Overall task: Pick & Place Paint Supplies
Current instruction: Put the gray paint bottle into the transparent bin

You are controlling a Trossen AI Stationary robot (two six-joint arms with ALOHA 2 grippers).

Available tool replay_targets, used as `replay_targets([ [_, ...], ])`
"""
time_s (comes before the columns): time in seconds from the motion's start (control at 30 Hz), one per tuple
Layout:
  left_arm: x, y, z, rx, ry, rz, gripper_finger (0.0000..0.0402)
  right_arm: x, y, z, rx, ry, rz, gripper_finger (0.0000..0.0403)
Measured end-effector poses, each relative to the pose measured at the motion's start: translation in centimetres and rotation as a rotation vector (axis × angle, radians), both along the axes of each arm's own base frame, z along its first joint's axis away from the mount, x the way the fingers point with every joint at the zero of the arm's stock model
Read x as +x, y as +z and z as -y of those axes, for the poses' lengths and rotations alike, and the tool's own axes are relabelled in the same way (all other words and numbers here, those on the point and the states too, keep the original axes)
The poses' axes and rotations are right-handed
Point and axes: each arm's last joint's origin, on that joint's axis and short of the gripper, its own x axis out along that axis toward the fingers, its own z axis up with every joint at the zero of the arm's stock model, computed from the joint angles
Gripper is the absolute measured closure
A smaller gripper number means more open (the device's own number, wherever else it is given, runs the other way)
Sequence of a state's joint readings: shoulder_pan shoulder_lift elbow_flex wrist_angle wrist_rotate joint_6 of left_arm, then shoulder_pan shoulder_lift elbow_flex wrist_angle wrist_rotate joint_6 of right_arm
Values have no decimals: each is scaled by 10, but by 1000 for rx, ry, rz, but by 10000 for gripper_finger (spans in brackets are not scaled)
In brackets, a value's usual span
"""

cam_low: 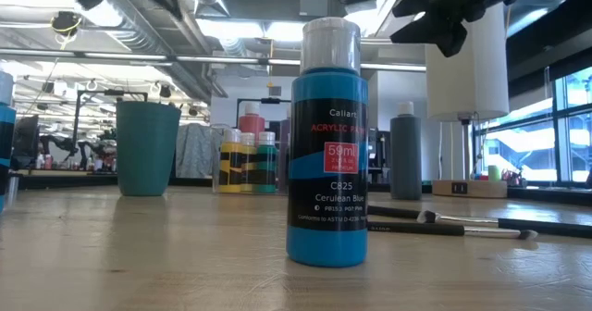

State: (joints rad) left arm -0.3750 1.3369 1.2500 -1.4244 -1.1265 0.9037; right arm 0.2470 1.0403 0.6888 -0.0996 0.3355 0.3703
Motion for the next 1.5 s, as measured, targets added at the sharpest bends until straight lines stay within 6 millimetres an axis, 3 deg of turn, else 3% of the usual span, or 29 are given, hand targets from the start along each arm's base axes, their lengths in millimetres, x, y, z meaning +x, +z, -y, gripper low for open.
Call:
replay_targets([
  [0.2,0,24,7,34,11,198,393,3,-5,-5,-2,17,-24,161],
  [0.7,-2,100,-5,-324,274,904,323,5,-8,-9,-53,49,-35,161],
  [1.0,-13,113,-16,-317,285,926,313,8,0,-9,-50,54,43,161],
  [1.17,-22,116,-24,-434,330,949,298,9,1,-9,-50,55,57,161],
  [1.5,-25,127,-69,-707,472,1026,181,6,-2,-18,-48,122,29,161],
])
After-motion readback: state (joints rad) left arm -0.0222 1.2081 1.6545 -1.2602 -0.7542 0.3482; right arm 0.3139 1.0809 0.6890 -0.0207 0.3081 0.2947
